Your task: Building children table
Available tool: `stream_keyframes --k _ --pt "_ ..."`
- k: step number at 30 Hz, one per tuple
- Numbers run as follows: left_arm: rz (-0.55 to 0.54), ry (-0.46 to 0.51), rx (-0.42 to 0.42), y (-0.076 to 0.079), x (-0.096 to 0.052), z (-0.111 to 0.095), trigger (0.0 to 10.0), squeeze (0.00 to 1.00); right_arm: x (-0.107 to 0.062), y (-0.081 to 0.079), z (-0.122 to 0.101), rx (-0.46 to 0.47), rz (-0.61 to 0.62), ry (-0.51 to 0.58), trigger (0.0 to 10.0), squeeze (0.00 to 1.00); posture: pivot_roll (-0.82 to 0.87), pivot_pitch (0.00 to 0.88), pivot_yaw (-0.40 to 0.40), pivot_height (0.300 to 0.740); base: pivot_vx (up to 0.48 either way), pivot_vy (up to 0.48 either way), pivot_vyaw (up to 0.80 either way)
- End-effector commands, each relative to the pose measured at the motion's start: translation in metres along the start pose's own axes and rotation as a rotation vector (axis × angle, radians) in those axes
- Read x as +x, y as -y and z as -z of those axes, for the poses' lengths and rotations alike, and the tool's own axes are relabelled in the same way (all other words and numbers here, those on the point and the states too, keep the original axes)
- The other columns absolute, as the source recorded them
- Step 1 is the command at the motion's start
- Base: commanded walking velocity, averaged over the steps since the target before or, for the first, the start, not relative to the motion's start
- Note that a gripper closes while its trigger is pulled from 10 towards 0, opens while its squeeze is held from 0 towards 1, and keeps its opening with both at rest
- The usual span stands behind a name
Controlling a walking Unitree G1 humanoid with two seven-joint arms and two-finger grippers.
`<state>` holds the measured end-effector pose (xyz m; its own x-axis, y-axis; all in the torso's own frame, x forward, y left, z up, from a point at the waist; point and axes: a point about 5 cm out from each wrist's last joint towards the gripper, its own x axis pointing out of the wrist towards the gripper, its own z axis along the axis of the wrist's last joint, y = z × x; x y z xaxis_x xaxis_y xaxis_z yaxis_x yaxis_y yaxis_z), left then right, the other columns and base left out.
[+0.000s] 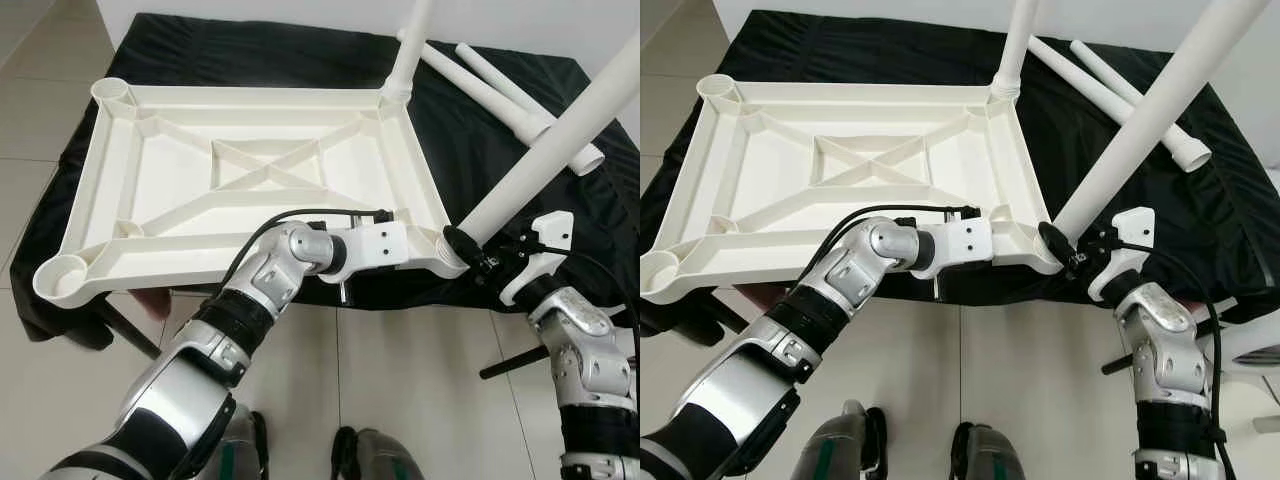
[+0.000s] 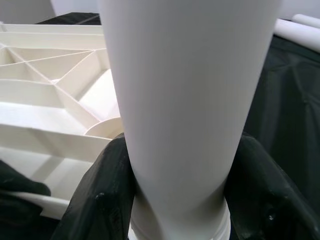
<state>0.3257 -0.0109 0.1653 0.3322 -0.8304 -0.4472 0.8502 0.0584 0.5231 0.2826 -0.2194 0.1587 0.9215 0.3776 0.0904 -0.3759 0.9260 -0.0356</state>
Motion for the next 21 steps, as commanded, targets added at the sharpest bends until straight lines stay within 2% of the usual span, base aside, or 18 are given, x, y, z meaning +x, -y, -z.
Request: stream_keyframes --k 1,11,13,14,17,21 --pt "-0.133 0.079 0.051 -0.011 0.001 -0.022 10.0 0.00 0.010 -0.030 -0.004 0.038 -0.066 0.037 10.0 0.00 -0.02 0.106 -0.071 0.740 0.000 0.000 0.00" --pt "-0.135 0.078 0.048 -0.011 0.001 -0.022 10.0 0.00 0.025 -0.064 -0.007 0.127 0.181 0.083 10.0 0.00 -0.01 0.104 -0.076 0.740 0.000 0.000 0.00" --pt "-0.138 0.075 0.049 -0.011 0.001 -0.021 10.0 0.00 0.026 -0.066 -0.008 0.134 0.279 0.091 10.0 0.00 -0.01 0.104 -0.076 0.740 0.000 0.000 0.00" --pt "-0.138 0.075 0.049 -0.011 0.001 -0.021 10.0 0.00 0.026 -0.066 -0.008 0.134 0.279 0.091 10.0 0.00 -0.01 0.104 -0.076 0.740 0.000 0.000 0.00" --pt "-0.139 0.074 0.048 -0.011 0.000 -0.021 10.0 0.00 0.028 -0.068 -0.003 0.150 0.455 0.057 10.0 0.00 0.00 0.102 -0.079 0.740 0.000 0.000 0.00" --pt "-0.140 0.074 0.047 -0.011 0.000 -0.021 10.0 0.00 0.029 -0.070 0.001 0.153 0.550 0.019 10.0 0.00 0.00 0.103 -0.080 0.740 0.000 0.000 0.00"
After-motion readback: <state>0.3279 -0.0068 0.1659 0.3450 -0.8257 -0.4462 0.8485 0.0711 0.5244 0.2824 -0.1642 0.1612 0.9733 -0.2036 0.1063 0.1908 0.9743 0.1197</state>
